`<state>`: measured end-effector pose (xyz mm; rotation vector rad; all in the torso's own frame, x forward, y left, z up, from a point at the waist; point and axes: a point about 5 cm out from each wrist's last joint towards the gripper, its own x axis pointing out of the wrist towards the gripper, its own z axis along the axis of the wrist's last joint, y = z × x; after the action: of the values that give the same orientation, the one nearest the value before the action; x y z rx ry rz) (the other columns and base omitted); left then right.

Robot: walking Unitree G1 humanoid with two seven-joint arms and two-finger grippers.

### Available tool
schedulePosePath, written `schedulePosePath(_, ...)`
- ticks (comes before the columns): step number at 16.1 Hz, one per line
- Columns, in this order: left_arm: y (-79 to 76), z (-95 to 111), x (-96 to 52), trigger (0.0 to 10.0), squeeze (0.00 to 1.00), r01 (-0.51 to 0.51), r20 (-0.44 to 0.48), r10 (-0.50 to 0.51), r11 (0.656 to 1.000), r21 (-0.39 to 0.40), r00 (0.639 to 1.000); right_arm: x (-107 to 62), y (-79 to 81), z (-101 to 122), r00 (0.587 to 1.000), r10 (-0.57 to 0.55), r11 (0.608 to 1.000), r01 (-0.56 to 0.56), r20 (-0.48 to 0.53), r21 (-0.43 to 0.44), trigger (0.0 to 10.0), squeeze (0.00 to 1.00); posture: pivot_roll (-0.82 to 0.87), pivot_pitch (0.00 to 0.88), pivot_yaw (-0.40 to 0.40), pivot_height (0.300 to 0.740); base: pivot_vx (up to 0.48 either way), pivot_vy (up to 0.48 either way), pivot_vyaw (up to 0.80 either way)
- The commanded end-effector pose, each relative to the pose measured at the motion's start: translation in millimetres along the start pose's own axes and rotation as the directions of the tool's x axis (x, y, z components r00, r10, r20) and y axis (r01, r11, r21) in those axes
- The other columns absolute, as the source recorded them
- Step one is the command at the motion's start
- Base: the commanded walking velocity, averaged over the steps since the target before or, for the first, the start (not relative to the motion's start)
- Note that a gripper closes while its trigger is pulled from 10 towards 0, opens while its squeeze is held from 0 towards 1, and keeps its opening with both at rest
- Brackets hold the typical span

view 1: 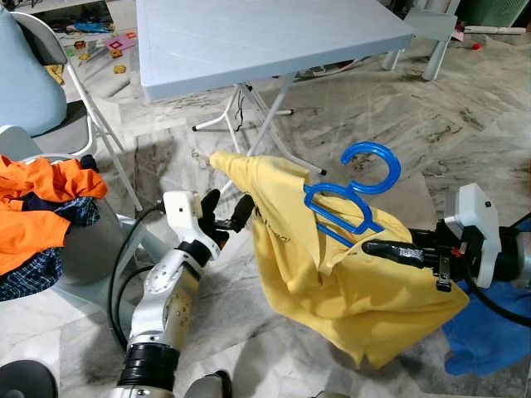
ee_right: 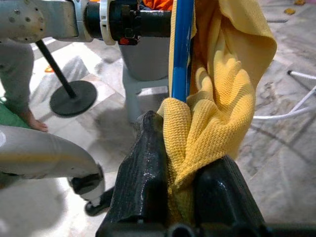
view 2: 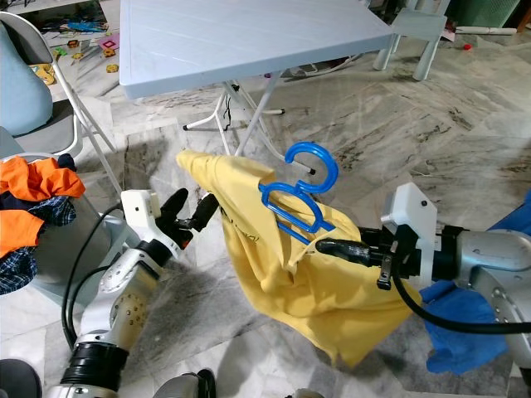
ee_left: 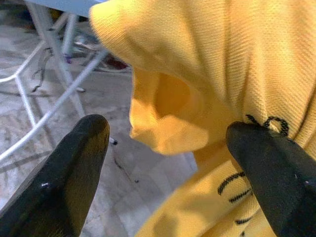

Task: Hang hanger

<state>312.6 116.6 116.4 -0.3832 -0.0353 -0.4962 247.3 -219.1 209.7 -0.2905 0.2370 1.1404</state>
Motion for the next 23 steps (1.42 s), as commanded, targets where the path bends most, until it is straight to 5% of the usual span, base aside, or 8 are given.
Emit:
schedulePosePath(1, -6.9, -2, 2.0, 10.0, 0.0, 0.086, -0.033, -0.085, 0.996, 0.027, 0.996, 0.7, 11.4, 14, 0.995, 0.086, 0.996, -0.084, 0.045, -0.038, 10.0, 0.0, -0.13, 0.173, 0.017, 0.74, 0.0, 0.0, 0.0)
schedulePosePath(2, -8.0, -3, 2.0, 8.7, 0.0, 0.102, -0.042, -0.1, 0.994, 0.041, 0.994, 1.0, 13.7, 16, 0.993, 0.102, 0.994, -0.101, 0.05, -0.035, 10.0, 0.0, -0.13, 0.174, 0.017, 0.74, 0.0, 0.0, 0.0)
schedulePosePath(3, -10.7, -5, 2.4, 3.1, 0.0, 0.134, -0.054, -0.131, 0.989, 0.06, 0.99, 1.6, 18.8, 18, 0.989, 0.136, 0.99, -0.134, 0.06, -0.029, 10.0, 0.0, -0.13, 0.174, 0.017, 0.74, 0.0, 0.0, 0.0)
schedulePosePath(4, -13.8, -7, 2.3, 0.0, 0.0, 0.165, -0.059, -0.162, 0.985, 0.058, 0.985, 0.7, 23.7, 21, 0.983, 0.169, 0.986, -0.169, 0.076, -0.015, 10.0, 0.0, -0.13, 0.173, 0.016, 0.74, 0.0, 0.0, 0.0)
schedulePosePath(11, -19.2, -7, 2.3, 0.0, 0.0, 0.216, -0.032, -0.214, 0.976, 0.04, 0.976, -6.8, 32.9, 24, 0.971, 0.22, 0.974, -0.223, 0.096, 0.024, 10.0, 0.0, -0.14, 0.176, 0.017, 0.74, 0.0, 0.0, 0.0)
schedulePosePath(23, 0.9, 6, 3.2, 0.0, 0.0, 0.073, 0.046, -0.075, 0.996, 0.05, 0.996, 4.3, 41.5, 0, 0.973, 0.225, 0.968, -0.229, 0.054, 0.102, 10.0, 0.0, -0.13, 0.181, 0.014, 0.74, 0.0, 0.0, 0.0)
